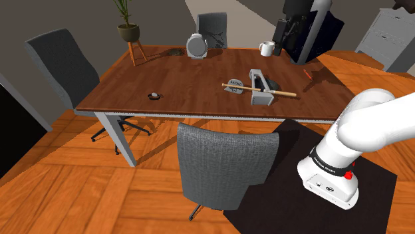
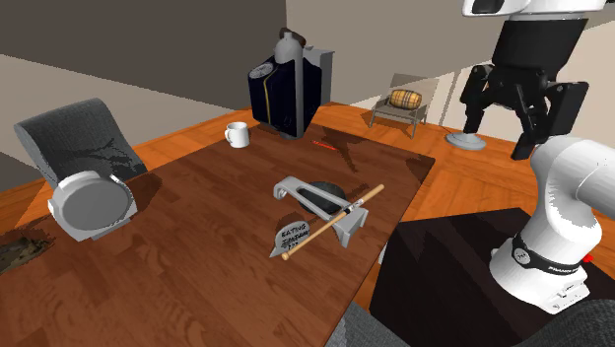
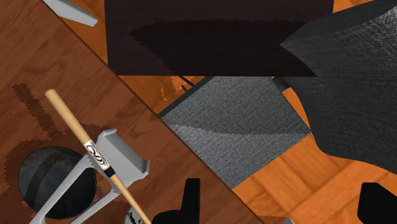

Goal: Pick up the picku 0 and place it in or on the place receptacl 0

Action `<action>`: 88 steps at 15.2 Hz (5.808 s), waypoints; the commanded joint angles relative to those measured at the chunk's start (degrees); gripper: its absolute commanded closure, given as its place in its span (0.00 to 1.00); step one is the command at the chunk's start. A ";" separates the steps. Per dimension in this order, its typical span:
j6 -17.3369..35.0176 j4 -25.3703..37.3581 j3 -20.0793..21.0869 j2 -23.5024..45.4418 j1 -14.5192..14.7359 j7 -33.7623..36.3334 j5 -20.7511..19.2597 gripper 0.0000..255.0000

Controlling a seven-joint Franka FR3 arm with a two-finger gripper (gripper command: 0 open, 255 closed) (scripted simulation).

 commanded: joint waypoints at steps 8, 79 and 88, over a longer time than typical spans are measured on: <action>17.54 -9.83 -6.58 1.81 -0.65 -8.88 -2.79 0.00; 55.82 12.44 -34.59 56.49 14.04 -74.17 47.97 1.00; 51.55 11.47 -38.48 50.57 12.57 -72.99 40.94 1.00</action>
